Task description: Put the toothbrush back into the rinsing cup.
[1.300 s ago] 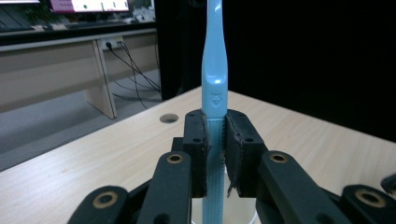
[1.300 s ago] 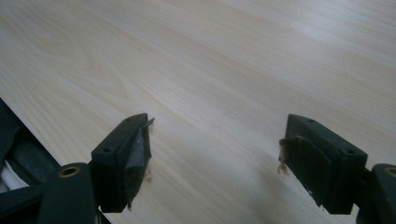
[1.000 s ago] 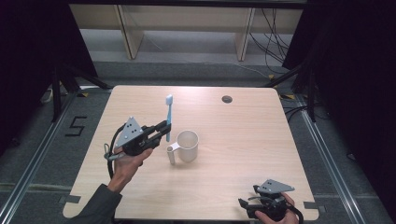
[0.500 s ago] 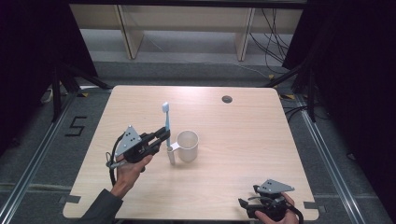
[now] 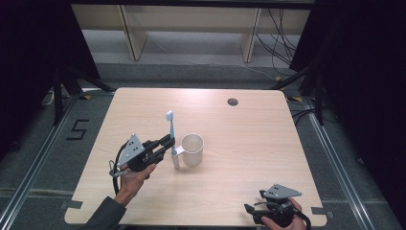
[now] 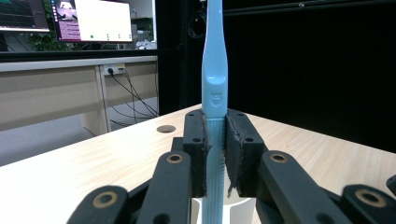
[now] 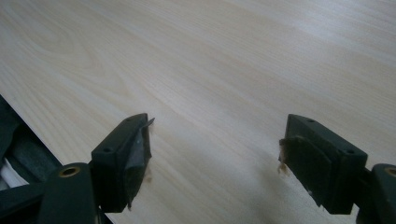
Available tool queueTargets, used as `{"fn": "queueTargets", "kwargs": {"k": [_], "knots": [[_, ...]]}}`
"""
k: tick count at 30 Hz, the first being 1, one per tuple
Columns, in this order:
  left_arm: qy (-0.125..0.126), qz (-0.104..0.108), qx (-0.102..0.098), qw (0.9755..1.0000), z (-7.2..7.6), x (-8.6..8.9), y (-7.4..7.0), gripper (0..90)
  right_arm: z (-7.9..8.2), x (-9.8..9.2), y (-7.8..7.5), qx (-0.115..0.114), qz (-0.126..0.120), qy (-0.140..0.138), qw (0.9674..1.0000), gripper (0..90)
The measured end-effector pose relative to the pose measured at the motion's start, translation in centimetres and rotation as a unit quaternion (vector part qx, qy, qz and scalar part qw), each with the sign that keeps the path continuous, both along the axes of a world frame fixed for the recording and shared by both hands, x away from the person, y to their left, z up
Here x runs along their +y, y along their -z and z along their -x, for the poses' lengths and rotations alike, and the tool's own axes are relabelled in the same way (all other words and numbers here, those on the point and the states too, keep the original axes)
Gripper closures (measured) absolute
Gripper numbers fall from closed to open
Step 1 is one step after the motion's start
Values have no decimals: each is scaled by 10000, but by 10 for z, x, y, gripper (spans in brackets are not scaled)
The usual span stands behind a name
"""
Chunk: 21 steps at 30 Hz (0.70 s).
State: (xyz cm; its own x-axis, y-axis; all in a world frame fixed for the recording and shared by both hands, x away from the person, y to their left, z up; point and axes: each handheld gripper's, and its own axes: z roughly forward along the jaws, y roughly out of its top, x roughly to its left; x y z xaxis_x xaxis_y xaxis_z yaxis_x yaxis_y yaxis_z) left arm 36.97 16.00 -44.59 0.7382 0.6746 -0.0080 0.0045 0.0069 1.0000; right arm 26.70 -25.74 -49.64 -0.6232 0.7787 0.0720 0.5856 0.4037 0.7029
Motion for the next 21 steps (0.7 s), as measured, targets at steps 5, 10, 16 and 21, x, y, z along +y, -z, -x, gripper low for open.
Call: {"fn": "queueTargets", "kwargs": {"k": [5, 10, 16, 21], "knots": [[11, 69, 3, 10000, -1, 1, 5, 783, -1, 0, 1, -47, 2, -39, 10000, 243], [13, 20, 12, 10000, -3, 0, 12, 783, 0, 0, 1, -5, -8, 8, 10000, 243], [58, -55, -32, 10000, -3, 0, 21, 783, 0, 0, 0, -36, 61, -22, 10000, 243], [114, -16, 61, 9999, -2, -2, 30, 782, 1, 2, 0, 83, -27, 54, 9999, 243]]}}
